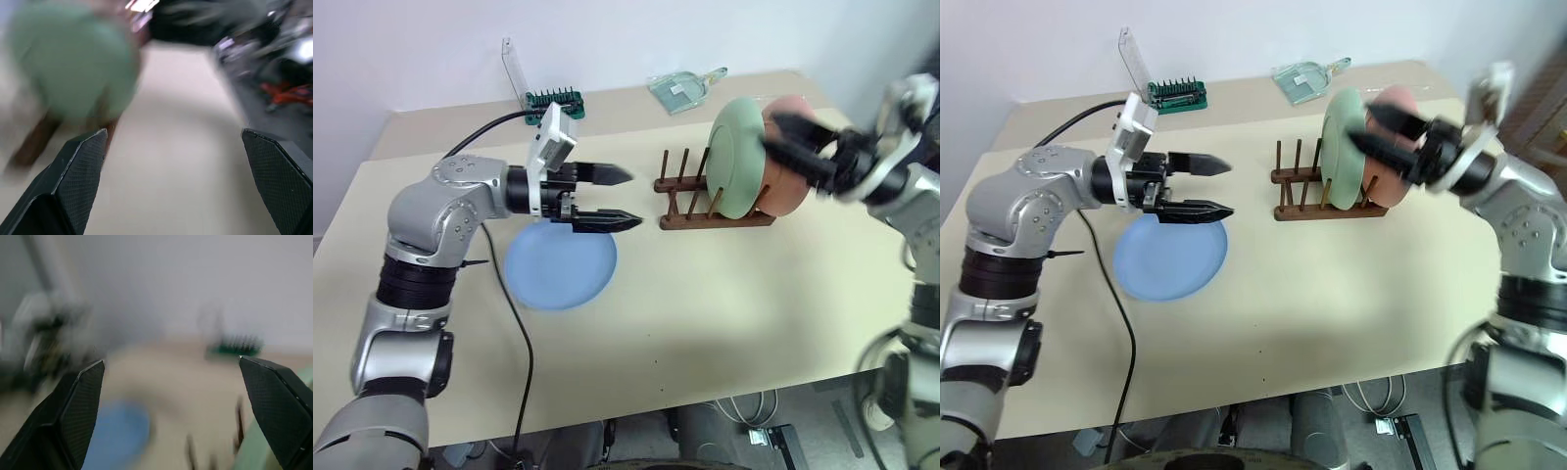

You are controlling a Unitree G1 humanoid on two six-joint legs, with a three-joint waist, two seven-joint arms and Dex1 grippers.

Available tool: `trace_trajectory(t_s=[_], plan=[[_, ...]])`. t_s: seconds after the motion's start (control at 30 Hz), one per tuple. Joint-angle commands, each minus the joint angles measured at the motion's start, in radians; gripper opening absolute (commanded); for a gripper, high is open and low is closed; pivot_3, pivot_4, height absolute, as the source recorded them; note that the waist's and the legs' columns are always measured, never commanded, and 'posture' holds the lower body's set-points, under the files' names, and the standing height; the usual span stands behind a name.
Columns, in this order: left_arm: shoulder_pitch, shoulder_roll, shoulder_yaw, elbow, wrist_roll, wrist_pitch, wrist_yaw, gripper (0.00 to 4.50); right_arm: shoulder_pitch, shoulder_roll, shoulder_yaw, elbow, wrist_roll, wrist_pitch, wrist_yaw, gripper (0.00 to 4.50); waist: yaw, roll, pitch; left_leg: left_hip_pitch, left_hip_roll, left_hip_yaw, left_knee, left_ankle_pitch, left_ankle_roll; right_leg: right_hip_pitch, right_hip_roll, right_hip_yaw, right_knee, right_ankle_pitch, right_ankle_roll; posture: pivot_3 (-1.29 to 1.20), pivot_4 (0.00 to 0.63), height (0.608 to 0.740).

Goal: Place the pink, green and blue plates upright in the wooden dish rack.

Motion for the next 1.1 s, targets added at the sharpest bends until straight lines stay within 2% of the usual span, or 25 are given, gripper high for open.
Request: trace_trajectory(t_s=[0.03, 0.13, 0.33, 0.4, 0.53, 0.57, 0.63, 0.87, 1.03, 1.07, 1.1], plan=[[-0.005, 0.028, 0.008, 0.083, 0.112, -0.015, 0.114, 4.5, 0.007, -0.008, -0.034, -0.109, 0.111, 0.064, 0.039, 4.46, -0.003, 0.001, 0.0, 0.0, 0.0, 0.002, 0.0, 0.0, 0.0, 0.0, -0.001, 0.001, 0.0, 0.0, 0.0, 0.0, 0.15, 0.74], [-0.065, 0.061, 0.06, 0.215, 0.167, 0.108, 0.255, 4.5, 0.024, -0.015, -0.034, -0.171, 0.12, 0.065, 0.04, 4.46, -0.001, 0.0, 0.001, 0.001, 0.0, 0.002, 0.001, 0.0, 0.0, 0.0, 0.0, 0.002, 0.0, 0.0, 0.0, 0.0, 0.15, 0.74], [-0.077, 0.175, 0.111, 0.216, 0.16, 0.409, 0.342, 4.5, 0.015, 0.004, -0.024, -0.187, 0.14, 0.065, 0.041, 4.46, 0.002, -0.003, 0.002, 0.0, 0.0, 0.0, 0.0, 0.0, -0.001, -0.001, -0.001, 0.001, 0.001, 0.0, 0.0, 0.0, 0.15, 0.74], [-0.062, 0.178, 0.147, 0.235, 0.162, 0.492, 0.395, 4.5, 0.005, 0.016, -0.016, -0.178, 0.143, 0.063, 0.039, 4.46, 0.003, -0.003, 0.002, 0.0, -0.001, 0.0, 0.0, 0.0, -0.001, -0.001, -0.001, 0.001, 0.001, 0.0, 0.0, 0.0, 0.15, 0.74], [-0.011, 0.154, 0.211, 0.164, 0.076, 0.751, 0.415, 4.5, -0.005, 0.042, 0.001, -0.162, 0.133, 0.053, 0.039, 4.46, 0.002, -0.003, 0.002, 0.0, -0.001, 0.0, 0.0, 0.0, -0.001, -0.001, -0.001, 0.001, 0.001, 0.0, 0.0, 0.0, 0.15, 0.74], [-0.008, 0.162, 0.189, 0.147, 0.07, 0.783, 0.416, 4.5, -0.006, 0.048, 0.006, -0.161, 0.128, 0.047, 0.037, 4.46, 0.003, -0.004, 0.002, 0.0, -0.001, -0.001, 0.0, 0.0, -0.001, -0.001, -0.001, 0.001, 0.001, 0.0, 0.0, 0.0, 0.15, 0.74], [-0.023, 0.16, 0.184, 0.192, 0.031, 0.806, 0.433, 4.5, -0.011, 0.06, 0.015, -0.162, 0.127, 0.046, 0.034, 4.46, 0.002, -0.006, 0.002, 0.0, -0.001, -0.001, 0.0, 0.001, -0.002, -0.001, -0.001, 0.0, 0.002, 0.0, 0.0, 0.0, 0.15, 0.74], [-0.009, 0.24, 0.028, 0.286, -0.046, 0.806, 0.409, 4.5, -0.001, 0.075, 0.006, -0.181, 0.146, 0.057, 0.006, 4.46, 0.001, -0.006, 0.002, 0.0, -0.001, -0.001, -0.001, 0.001, -0.003, -0.002, -0.001, 0.001, 0.003, 0.0, 0.0, 0.0, 0.15, 0.74], [-0.026, 0.189, -0.027, 0.376, -0.053, 0.806, 0.405, 4.5, 0.021, 0.081, -0.001, -0.205, 0.149, 0.049, -0.022, 4.46, 0.006, -0.006, 0.002, 0.0, -0.001, -0.001, 0.0, 0.001, -0.003, -0.002, -0.001, 0.0, 0.003, 0.0, 0.0, 0.0, 0.15, 0.74], [-0.036, 0.159, -0.032, 0.395, -0.047, 0.806, 0.409, 4.11, 0.027, 0.078, -0.009, -0.214, 0.155, 0.051, -0.028, 4.5, 0.008, -0.006, 0.001, 0.0, -0.001, -0.001, 0.0, 0.001, -0.003, -0.002, -0.002, 0.0, 0.003, 0.0, 0.0, 0.0, 0.15, 0.74], [-0.044, 0.137, -0.034, 0.41, -0.04, 0.806, 0.414, 4.0, 0.031, 0.076, -0.014, -0.22, 0.159, 0.053, -0.032, 4.5, 0.013, -0.005, 0.001, 0.0, -0.002, -0.001, 0.0, 0.001, -0.003, -0.002, -0.002, 0.0, 0.003, 0.0, 0.0, 0.0, 0.15, 0.74]])
